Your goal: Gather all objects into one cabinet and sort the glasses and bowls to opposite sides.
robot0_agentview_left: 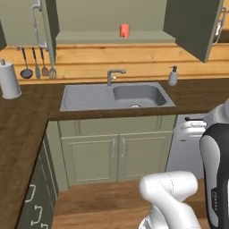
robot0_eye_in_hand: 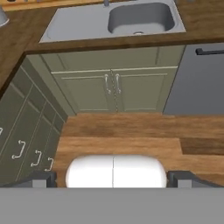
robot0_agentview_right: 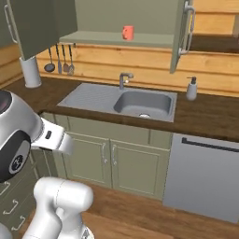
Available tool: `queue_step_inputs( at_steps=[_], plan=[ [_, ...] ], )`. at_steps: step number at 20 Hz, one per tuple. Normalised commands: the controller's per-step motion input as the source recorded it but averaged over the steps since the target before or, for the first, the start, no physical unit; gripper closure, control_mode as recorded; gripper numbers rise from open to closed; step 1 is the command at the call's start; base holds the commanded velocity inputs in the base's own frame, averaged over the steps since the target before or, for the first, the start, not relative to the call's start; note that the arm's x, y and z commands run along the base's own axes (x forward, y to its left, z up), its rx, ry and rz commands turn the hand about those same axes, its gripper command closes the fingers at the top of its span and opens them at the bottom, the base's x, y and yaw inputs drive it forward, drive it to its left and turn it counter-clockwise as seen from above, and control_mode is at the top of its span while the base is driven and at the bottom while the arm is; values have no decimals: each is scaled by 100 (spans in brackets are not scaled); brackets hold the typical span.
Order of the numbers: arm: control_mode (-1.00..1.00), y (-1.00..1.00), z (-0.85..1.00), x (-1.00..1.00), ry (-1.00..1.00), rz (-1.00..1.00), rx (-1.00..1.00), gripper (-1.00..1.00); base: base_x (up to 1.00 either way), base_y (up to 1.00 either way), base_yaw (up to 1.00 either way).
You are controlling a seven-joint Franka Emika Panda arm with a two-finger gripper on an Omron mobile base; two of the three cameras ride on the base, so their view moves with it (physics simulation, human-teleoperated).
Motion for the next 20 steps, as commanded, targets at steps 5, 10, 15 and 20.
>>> queue_step_inputs(
  at_steps=[5,10,15,20],
  plan=[
    [100,0,0,0,0,0,0,-100,51,24,-21],
    [100,0,0,0,0,0,0,-100,75,31,-14],
    [100,0,0,0,0,0,0,-100,82,33,-5],
    [100,0,0,0,0,0,0,-100,78,25,-2]
  ],
)
